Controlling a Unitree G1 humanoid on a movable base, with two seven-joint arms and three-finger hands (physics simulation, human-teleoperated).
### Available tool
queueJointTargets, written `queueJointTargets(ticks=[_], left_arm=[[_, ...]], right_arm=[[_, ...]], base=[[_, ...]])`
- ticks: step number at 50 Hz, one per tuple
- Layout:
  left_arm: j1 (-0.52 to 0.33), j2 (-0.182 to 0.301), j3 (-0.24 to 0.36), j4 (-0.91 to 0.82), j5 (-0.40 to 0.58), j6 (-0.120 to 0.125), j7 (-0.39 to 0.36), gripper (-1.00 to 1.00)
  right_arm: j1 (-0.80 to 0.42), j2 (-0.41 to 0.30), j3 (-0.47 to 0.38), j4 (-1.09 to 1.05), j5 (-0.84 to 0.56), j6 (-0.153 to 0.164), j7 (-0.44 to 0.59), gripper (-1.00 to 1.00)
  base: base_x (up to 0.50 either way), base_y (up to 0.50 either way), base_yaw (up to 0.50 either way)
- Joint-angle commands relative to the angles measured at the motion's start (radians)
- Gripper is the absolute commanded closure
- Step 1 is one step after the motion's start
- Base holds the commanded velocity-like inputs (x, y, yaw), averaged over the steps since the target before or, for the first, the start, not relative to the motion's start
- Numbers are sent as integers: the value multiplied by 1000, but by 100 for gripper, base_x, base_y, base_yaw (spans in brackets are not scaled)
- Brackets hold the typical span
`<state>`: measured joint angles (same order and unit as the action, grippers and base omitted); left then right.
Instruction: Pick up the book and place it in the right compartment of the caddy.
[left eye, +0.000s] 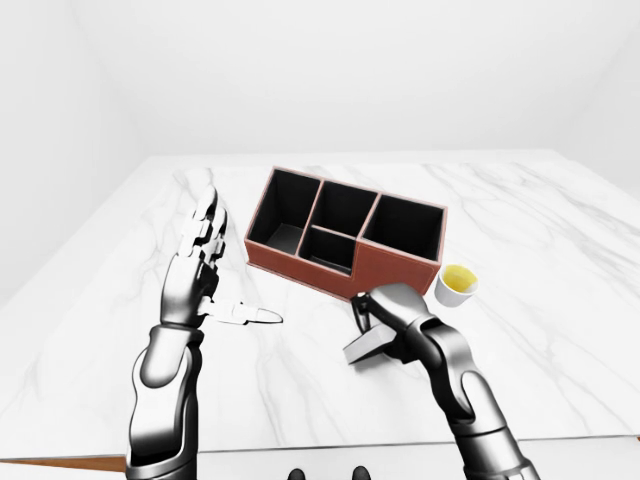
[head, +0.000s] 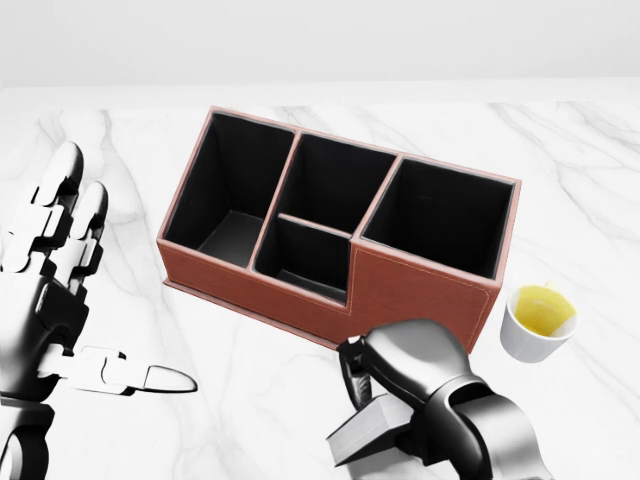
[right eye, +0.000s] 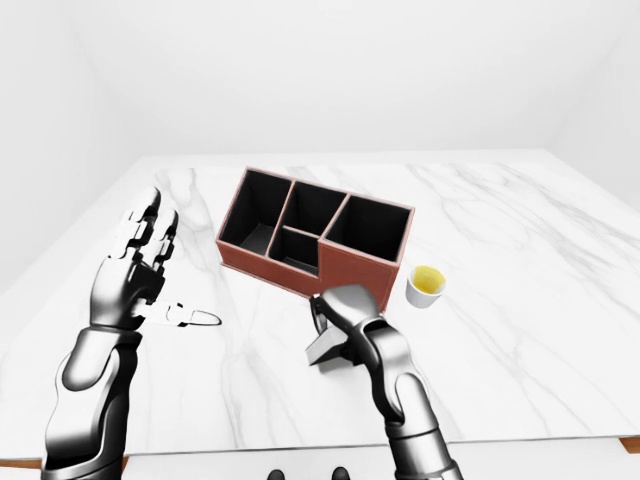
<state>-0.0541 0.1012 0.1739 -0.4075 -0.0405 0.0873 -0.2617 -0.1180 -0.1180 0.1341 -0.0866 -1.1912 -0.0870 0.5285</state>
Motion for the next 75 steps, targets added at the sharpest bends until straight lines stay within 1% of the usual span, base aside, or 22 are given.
queueJointTargets(ticks=[1,3,5,13,16,20,24,28,29,31,32,33,34,35,38,40,44,55,64,74,75], left_arm=[[3,-1,2,-13,-3,0,-1,-100],[2,-1,3,-16,-3,0,0,-100],[2,-1,2,-19,-3,0,0,-100],[4,3,15,-41,-4,0,-3,-100],[10,4,15,-46,5,0,-3,-100],[13,6,26,-74,-2,0,-6,-100],[15,17,67,-114,-23,0,-9,-100],[17,24,94,-156,-40,0,-8,-100],[15,26,105,-169,-46,0,-6,-100],[13,28,111,-171,-50,0,-3,-100],[12,28,112,-169,-49,0,-1,-100],[12,27,110,-163,-47,0,2,-100],[12,27,109,-163,-47,0,2,-100],[13,25,104,-153,-43,0,4,-100],[13,25,100,-143,-41,0,5,-100],[12,24,96,-139,-40,0,6,-100],[10,25,93,-118,-38,0,6,-100],[11,26,88,-105,-36,0,0,-100],[9,27,91,-107,-40,0,-2,-100],[7,24,79,-93,-36,0,-1,-100],[5,24,77,-92,-34,0,-1,-100]], right_arm=[[-3,26,-10,-199,112,0,97,100],[-12,28,-12,-230,117,0,96,100],[-18,33,-13,-268,140,0,121,100],[-57,39,-28,-331,178,0,155,100],[-52,39,-24,-350,201,0,170,100],[-58,40,-27,-344,194,0,154,100],[-62,38,-32,-353,207,0,157,100],[-81,39,-39,-343,213,0,141,100],[-108,42,-51,-338,197,0,103,100],[-132,46,-58,-340,191,0,68,100],[-141,46,-58,-345,192,0,60,100],[-163,49,-64,-353,177,0,23,100],[-164,47,-62,-354,176,0,19,100],[-184,56,-66,-363,173,0,-22,100],[-218,72,-64,-391,199,0,-57,100],[-253,67,-69,-405,205,0,-93,100],[-285,61,-74,-434,241,0,-117,100],[-355,60,-81,-493,309,0,-104,100],[-443,47,-101,-515,329,0,-139,100],[-547,21,-119,-509,339,0,-115,100],[-574,13,-125,-500,342,0,-93,100]], base=[[0,0,0],[0,0,0],[0,0,0],[0,0,0],[0,0,0],[0,0,0],[0,0,0],[0,0,0],[0,0,0],[0,0,0],[0,0,0],[0,0,0],[0,0,0],[0,0,0],[0,0,0],[0,0,0],[0,0,0],[0,0,0],[0,0,0],[0,0,0],[0,0,0]])
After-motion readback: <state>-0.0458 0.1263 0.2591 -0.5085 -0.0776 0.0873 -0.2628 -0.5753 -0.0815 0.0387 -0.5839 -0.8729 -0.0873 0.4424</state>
